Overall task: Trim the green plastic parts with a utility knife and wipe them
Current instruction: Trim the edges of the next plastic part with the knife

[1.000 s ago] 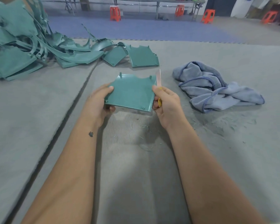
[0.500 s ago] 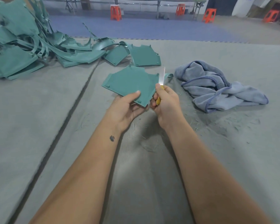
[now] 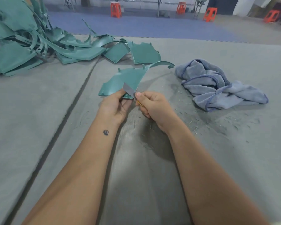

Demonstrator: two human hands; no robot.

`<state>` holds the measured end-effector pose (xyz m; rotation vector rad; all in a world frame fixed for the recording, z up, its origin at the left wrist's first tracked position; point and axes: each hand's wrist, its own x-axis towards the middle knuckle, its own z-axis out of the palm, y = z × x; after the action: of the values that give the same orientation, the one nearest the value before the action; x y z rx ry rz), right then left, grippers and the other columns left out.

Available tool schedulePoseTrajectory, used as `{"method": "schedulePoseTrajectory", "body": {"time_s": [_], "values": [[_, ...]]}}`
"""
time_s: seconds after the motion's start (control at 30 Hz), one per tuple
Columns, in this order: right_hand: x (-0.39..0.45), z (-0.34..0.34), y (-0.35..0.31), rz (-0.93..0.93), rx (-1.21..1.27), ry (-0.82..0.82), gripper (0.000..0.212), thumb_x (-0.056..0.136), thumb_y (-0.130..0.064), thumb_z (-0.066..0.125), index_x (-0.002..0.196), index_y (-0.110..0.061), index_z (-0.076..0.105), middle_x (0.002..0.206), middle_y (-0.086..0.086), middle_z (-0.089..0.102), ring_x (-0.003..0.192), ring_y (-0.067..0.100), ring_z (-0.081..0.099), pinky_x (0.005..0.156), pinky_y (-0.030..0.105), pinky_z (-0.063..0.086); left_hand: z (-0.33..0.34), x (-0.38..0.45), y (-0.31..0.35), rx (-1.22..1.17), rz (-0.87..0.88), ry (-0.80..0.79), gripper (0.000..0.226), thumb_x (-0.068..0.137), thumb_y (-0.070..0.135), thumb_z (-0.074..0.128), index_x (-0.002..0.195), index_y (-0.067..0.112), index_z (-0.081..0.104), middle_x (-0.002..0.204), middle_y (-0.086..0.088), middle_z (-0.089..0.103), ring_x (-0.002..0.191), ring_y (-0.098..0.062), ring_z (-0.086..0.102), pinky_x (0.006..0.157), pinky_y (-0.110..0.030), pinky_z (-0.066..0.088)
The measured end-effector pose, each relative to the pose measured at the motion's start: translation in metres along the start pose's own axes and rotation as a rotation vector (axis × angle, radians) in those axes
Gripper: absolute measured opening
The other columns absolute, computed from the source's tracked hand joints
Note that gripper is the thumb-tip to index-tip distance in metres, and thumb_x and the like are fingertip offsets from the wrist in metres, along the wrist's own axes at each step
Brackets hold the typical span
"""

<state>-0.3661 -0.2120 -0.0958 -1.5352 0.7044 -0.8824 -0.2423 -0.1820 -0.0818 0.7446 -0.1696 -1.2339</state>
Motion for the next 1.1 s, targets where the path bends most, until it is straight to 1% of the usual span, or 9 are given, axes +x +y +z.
{"method": "schedulePoseTrajectory", "body": {"time_s": [0.1, 0.37, 0.47, 0.6, 0.73, 0.87, 0.97, 1.03, 1.1], "values": [[0.0005, -0.0008, 0.0019, 0.004, -0.042, 0.010, 0.037, 0.100, -0.021, 0.050, 0.064, -0.013, 0.055, 0.044, -0.003, 0.036, 0.039, 0.007, 0.028, 0.040, 0.016, 0.025, 0.0011, -0.0004, 0.0013, -0.002, -0.002, 0.014, 0.008, 0.093, -0.005, 0.051, 0.090, -0.003, 0.059, 0.073, -0.016, 0.070, 0.060, -0.022, 0.070, 0.055, -0.030, 0.060], [0.0060, -0.0075, 0.0043, 0.013, 0.142, 0.218, 0.037, 0.100, -0.019, 0.049, 0.064, -0.012, 0.051, 0.042, -0.008, 0.034, 0.039, 0.006, 0.026, 0.039, 0.018, 0.023, -0.0003, -0.0054, 0.0026, 0.010, -0.010, 0.023, 0.009, 0.093, -0.004, 0.053, 0.101, 0.000, 0.056, 0.068, -0.013, 0.072, 0.058, -0.021, 0.071, 0.047, -0.026, 0.055], [0.0038, -0.0078, 0.0049, 0.014, 0.159, 0.134, 0.038, 0.099, -0.018, 0.051, 0.062, -0.011, 0.053, 0.042, -0.006, 0.034, 0.037, 0.006, 0.025, 0.038, 0.017, 0.023, 0.0006, -0.0067, 0.0025, -0.009, -0.005, 0.015, 0.007, 0.094, -0.005, 0.052, 0.094, 0.000, 0.057, 0.066, -0.012, 0.071, 0.059, -0.021, 0.071, 0.051, -0.030, 0.058], [0.0004, -0.0054, 0.0055, 0.015, -0.006, 0.026, 0.039, 0.099, -0.019, 0.052, 0.060, -0.012, 0.054, 0.043, -0.002, 0.034, 0.038, 0.007, 0.025, 0.039, 0.016, 0.023, 0.0015, -0.0056, 0.0016, 0.004, -0.001, 0.030, 0.008, 0.094, -0.005, 0.052, 0.088, -0.001, 0.056, 0.062, -0.012, 0.069, 0.070, -0.024, 0.067, 0.058, -0.034, 0.060], [0.0038, -0.0051, 0.0048, 0.016, 0.016, 0.144, 0.039, 0.099, -0.018, 0.050, 0.061, -0.012, 0.050, 0.039, -0.009, 0.033, 0.037, 0.005, 0.024, 0.039, 0.017, 0.022, 0.0013, -0.0059, 0.0019, 0.030, -0.010, 0.027, 0.008, 0.094, -0.006, 0.052, 0.092, 0.001, 0.057, 0.063, -0.011, 0.071, 0.058, -0.021, 0.070, 0.048, -0.030, 0.057], [0.0067, -0.0084, 0.0044, 0.050, 0.154, 0.256, 0.039, 0.100, -0.020, 0.049, 0.062, -0.013, 0.049, 0.041, -0.007, 0.032, 0.038, 0.007, 0.023, 0.039, 0.019, 0.020, 0.0000, -0.0068, 0.0026, 0.061, -0.012, 0.026, 0.010, 0.092, -0.006, 0.053, 0.093, 0.004, 0.057, 0.067, -0.010, 0.072, 0.059, -0.021, 0.071, 0.049, -0.030, 0.057], [0.0033, -0.0101, 0.0055, 0.031, 0.207, 0.101, 0.038, 0.100, -0.016, 0.049, 0.062, -0.010, 0.051, 0.042, -0.006, 0.032, 0.037, 0.006, 0.023, 0.038, 0.018, 0.019, 0.0002, -0.0069, 0.0025, 0.026, -0.014, 0.024, 0.009, 0.093, -0.006, 0.053, 0.093, 0.002, 0.057, 0.071, -0.013, 0.072, 0.063, -0.022, 0.071, 0.053, -0.033, 0.059], [0.0001, -0.0091, 0.0059, 0.028, 0.141, -0.009, 0.039, 0.099, -0.016, 0.050, 0.061, -0.009, 0.052, 0.041, -0.006, 0.032, 0.037, 0.007, 0.023, 0.038, 0.018, 0.020, 0.0008, -0.0067, 0.0020, 0.025, -0.015, 0.028, 0.008, 0.093, -0.006, 0.053, 0.092, 0.000, 0.057, 0.080, -0.016, 0.068, 0.071, -0.026, 0.068, 0.059, -0.037, 0.060], [-0.0007, -0.0075, 0.0048, 0.034, 0.042, -0.015, 0.040, 0.099, -0.017, 0.051, 0.060, -0.010, 0.052, 0.042, -0.004, 0.032, 0.039, 0.008, 0.024, 0.040, 0.019, 0.021, 0.0012, -0.0067, 0.0025, 0.036, -0.023, 0.036, 0.009, 0.094, -0.006, 0.052, 0.087, 0.000, 0.056, 0.078, -0.017, 0.066, 0.071, -0.026, 0.066, 0.061, -0.038, 0.059]]}}
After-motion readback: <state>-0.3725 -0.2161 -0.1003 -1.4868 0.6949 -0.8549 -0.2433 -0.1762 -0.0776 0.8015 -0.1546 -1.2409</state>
